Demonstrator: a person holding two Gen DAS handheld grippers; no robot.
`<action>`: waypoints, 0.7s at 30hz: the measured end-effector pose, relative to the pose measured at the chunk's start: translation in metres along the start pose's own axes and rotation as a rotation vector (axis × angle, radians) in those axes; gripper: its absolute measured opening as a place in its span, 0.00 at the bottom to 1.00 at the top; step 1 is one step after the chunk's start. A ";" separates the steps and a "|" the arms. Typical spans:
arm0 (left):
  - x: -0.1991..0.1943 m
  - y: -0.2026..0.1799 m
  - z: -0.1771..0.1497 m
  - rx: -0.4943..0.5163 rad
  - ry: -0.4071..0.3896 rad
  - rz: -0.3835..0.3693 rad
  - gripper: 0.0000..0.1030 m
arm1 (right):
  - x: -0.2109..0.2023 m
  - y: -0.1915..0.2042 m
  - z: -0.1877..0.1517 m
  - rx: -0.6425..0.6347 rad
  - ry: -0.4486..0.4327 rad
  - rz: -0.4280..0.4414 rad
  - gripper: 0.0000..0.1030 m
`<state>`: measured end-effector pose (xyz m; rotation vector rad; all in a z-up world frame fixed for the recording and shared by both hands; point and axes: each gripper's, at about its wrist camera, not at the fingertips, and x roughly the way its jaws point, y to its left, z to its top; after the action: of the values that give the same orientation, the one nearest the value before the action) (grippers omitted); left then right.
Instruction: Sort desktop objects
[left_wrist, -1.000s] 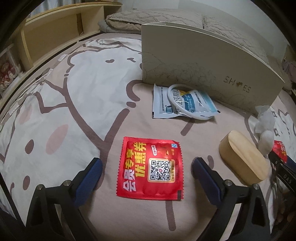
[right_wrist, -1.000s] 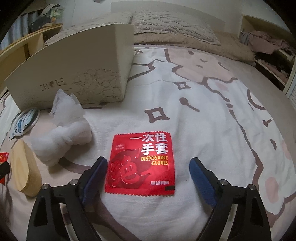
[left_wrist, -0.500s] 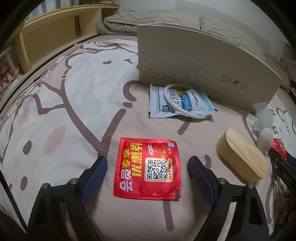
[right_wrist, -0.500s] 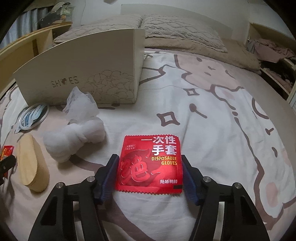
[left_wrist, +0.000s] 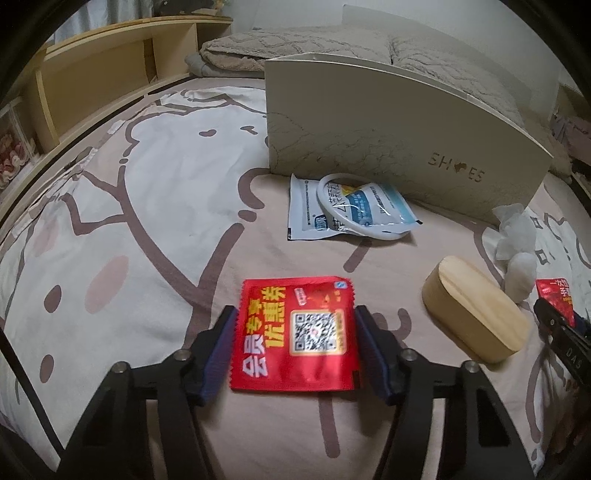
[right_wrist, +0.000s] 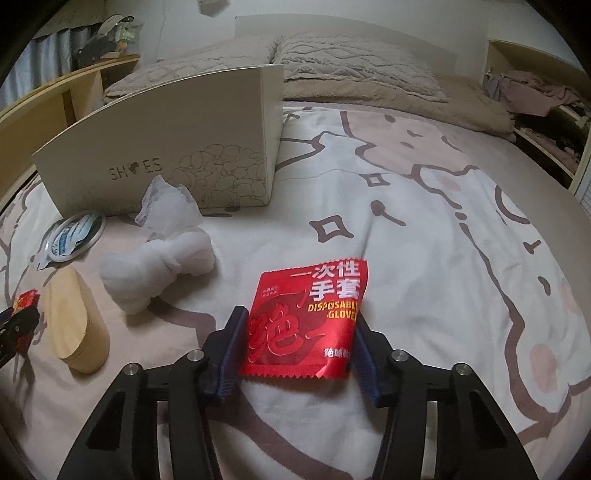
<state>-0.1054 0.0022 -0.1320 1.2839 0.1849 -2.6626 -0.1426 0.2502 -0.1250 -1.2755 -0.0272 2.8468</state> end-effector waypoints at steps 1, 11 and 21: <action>-0.001 0.000 0.000 0.001 -0.002 -0.002 0.54 | -0.001 0.000 -0.001 0.001 -0.002 0.001 0.47; -0.003 0.001 0.000 -0.003 -0.008 -0.020 0.45 | -0.006 0.001 -0.003 -0.001 -0.019 0.001 0.33; -0.004 0.003 -0.002 -0.002 -0.005 -0.032 0.44 | -0.021 -0.009 -0.017 0.077 0.014 0.051 0.33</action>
<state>-0.1010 0.0005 -0.1297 1.2842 0.2086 -2.6910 -0.1157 0.2592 -0.1203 -1.2992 0.1162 2.8501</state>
